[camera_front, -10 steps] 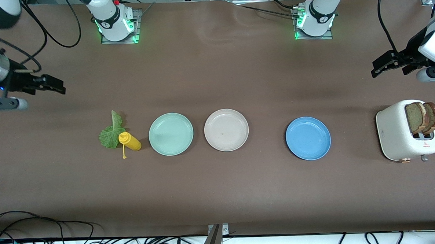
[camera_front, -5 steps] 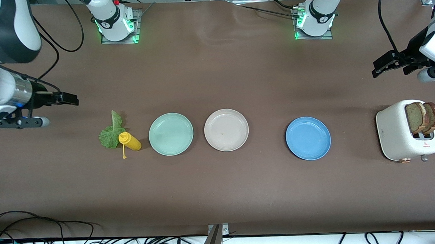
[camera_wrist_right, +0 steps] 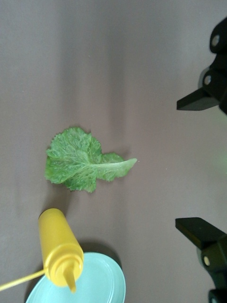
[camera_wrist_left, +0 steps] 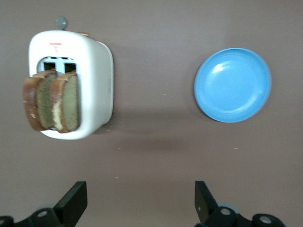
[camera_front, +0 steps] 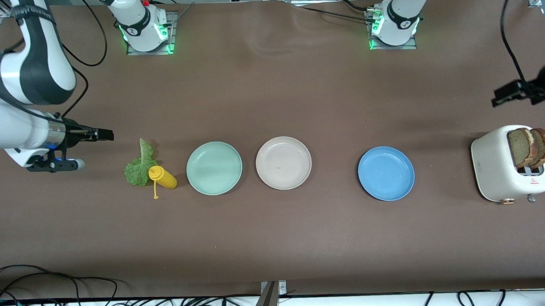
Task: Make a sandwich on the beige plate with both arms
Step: 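Reach the right gripper to the lettuce while the left gripper reaches the toaster, then grasp the lettuce with the right gripper while the left gripper grasps bread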
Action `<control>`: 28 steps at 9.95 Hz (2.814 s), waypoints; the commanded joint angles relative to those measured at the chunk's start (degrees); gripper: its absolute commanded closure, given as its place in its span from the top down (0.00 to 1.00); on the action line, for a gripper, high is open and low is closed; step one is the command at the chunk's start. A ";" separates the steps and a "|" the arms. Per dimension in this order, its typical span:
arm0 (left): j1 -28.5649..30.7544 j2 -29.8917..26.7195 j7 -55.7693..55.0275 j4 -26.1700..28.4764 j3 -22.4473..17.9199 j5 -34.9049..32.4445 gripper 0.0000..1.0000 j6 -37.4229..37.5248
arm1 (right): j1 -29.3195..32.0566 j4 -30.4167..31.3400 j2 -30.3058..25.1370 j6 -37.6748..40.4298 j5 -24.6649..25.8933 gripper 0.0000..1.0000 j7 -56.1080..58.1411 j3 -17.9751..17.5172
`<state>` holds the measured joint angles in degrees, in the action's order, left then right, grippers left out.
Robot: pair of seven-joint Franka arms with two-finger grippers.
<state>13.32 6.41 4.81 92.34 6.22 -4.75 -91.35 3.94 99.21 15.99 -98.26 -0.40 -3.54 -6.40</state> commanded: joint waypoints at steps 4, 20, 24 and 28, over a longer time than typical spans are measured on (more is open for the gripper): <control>7.05 7.12 11.70 4.68 0.63 -3.34 1.00 -13.21 | 0.37 0.11 8.60 -3.52 -1.19 1.00 0.55 -0.02; 11.55 14.16 16.38 5.39 0.63 -6.06 0.01 -21.94 | -0.25 -0.68 22.15 -12.22 -1.45 0.92 0.63 -0.72; 11.64 13.46 16.28 4.96 0.37 -6.32 0.00 -20.36 | 0.02 -1.47 22.15 -11.52 -4.61 0.11 0.63 -0.55; 11.46 8.37 16.20 3.38 0.89 -7.38 0.00 -14.93 | 1.95 -5.40 21.80 -6.99 -8.20 0.00 1.86 -0.29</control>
<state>24.71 18.50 21.11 96.28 6.36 -10.05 -110.12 4.78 97.51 37.72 -109.46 -6.10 -3.40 -6.64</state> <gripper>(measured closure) 0.863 0.965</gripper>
